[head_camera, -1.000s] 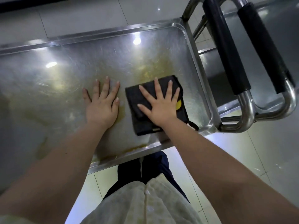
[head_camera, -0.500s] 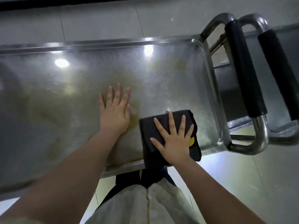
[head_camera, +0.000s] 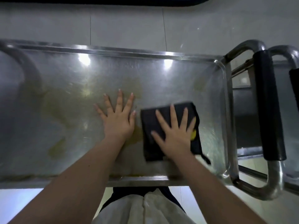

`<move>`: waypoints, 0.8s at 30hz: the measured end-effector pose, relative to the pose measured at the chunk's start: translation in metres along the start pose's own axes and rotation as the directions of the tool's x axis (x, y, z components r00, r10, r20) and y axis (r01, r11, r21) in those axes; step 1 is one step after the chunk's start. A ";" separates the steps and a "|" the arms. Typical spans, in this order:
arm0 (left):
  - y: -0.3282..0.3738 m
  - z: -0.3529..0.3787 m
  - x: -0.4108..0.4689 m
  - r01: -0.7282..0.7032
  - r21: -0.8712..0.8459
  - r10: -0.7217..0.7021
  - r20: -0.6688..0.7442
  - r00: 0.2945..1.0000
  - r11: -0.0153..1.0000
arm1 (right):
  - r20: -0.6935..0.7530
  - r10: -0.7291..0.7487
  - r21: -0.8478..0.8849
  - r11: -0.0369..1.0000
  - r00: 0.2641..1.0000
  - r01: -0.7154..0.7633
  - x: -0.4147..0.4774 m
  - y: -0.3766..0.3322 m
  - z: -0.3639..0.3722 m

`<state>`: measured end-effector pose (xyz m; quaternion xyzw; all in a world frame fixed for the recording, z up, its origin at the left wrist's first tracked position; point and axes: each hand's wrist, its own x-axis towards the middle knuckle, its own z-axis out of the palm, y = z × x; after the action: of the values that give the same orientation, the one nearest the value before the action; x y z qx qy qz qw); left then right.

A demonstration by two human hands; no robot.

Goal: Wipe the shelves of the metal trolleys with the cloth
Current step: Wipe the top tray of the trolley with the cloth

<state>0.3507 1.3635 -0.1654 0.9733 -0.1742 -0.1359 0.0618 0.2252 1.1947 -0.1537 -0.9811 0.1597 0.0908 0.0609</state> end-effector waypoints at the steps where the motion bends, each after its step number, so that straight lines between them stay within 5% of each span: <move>1: 0.000 -0.001 0.000 0.002 -0.001 -0.002 0.004 1.000 1.000 | 0.021 0.000 0.005 1.000 1.000 0.000 -0.029 -0.001 0.003; 4: 0.000 -0.001 0.001 0.002 0.008 -0.003 0.002 1.000 1.000 | 0.076 0.015 0.022 1.000 0.997 -0.017 -0.039 -0.004 0.004; 11: 0.000 0.001 0.003 -0.001 0.051 0.001 -0.005 1.000 0.999 | 0.052 0.115 0.022 0.993 0.992 -0.117 0.167 -0.017 -0.031; 17: 0.001 -0.002 0.002 0.004 0.038 -0.005 0.027 1.000 0.999 | 0.075 0.002 -0.034 0.999 0.997 0.001 0.183 0.010 -0.042; 24: 0.004 -0.004 0.003 0.000 0.043 -0.002 0.037 0.999 0.999 | 0.046 0.380 -0.062 0.924 0.924 -0.377 0.152 0.149 -0.062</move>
<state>0.3533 1.3587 -0.1616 0.9719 -0.1776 -0.1499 0.0374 0.3288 0.9997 -0.1371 -0.9300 0.3420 0.1329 0.0210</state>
